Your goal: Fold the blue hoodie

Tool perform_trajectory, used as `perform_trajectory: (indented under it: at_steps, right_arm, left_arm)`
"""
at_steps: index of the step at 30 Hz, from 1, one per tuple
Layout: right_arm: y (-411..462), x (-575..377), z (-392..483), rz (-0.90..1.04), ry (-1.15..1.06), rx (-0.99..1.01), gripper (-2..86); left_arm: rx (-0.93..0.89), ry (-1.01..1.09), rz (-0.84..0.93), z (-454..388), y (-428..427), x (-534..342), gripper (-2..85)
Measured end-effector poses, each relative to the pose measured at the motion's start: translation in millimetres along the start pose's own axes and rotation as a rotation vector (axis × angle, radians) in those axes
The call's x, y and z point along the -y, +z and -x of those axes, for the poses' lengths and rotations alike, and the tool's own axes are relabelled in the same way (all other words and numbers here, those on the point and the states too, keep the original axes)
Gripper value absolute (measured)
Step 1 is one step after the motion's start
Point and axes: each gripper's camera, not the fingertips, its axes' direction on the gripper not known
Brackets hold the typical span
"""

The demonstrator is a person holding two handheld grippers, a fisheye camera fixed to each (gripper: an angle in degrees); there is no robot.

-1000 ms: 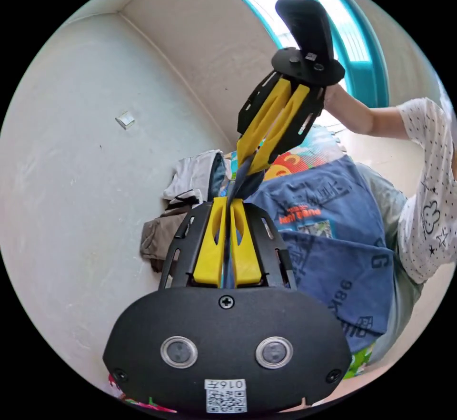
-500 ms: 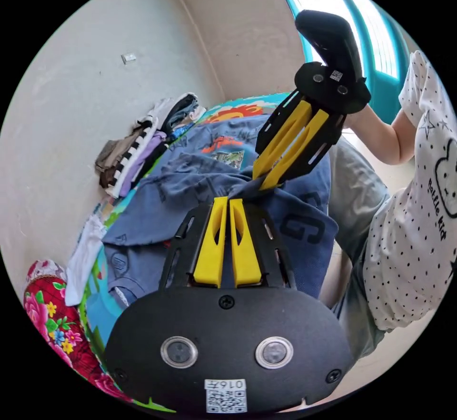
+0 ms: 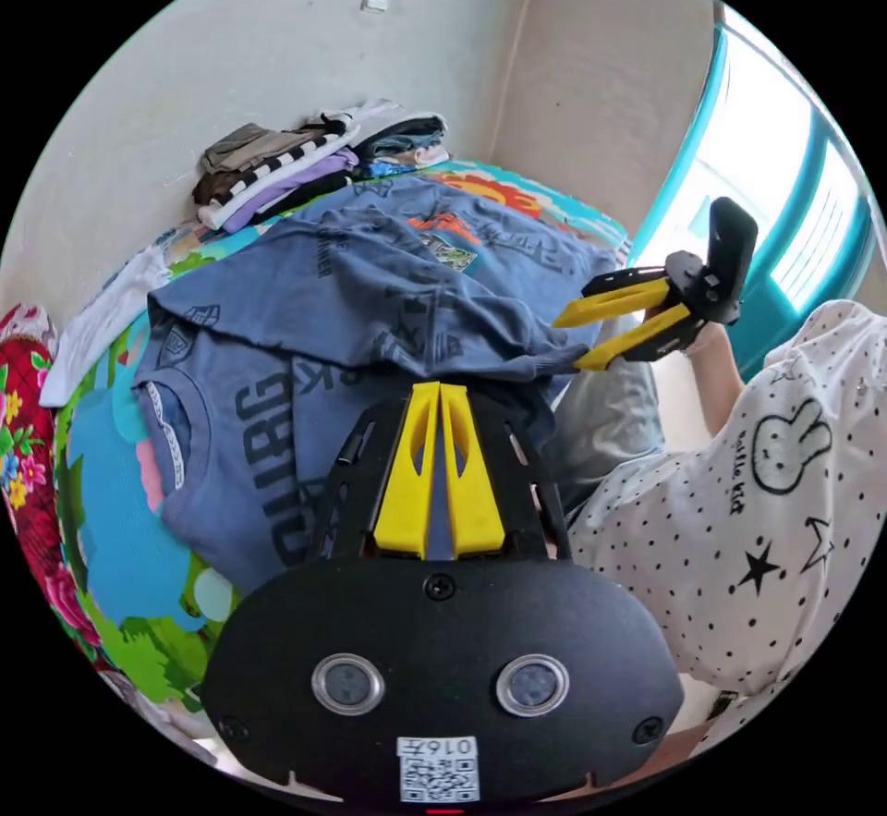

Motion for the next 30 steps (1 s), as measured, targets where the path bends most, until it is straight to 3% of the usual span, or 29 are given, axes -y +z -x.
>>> perform_trajectory:
  at_steps: [4, 7, 11, 15, 23, 30]
  right_arm:
    - [-11, -23, -29, -0.026, 0.109, -0.061, 9.3]
    - [2, -20, -34, 0.038, 0.06, -0.051, 9.6]
    - [16, -13, -32, 0.119, -0.021, -0.082, 10.4]
    - [21, -10, -38, 0.117, -0.044, -0.063, 10.1]
    - [18, 2, -50, 0.056, -0.082, -0.022, 4.0]
    - [-25, 37, -52, 0.045, -0.124, -0.166, 2.6]
  left_arm:
    - [-0.025, 0.059, -0.068, -26, 14, -5, 1.9]
    - [-0.02, 0.107, -0.144, -44, 27, 1, 5.2]
    - [0.008, 0.174, -0.011, -56, 61, 10, 6.2]
    - [0.044, 0.143, 0.039, -43, 83, 2, 3.5]
    - [-0.15, 0.035, -0.049, 13, 86, -5, -0.9]
    - [-0.146, 0.116, -0.063, 23, 93, 11, -1.0]
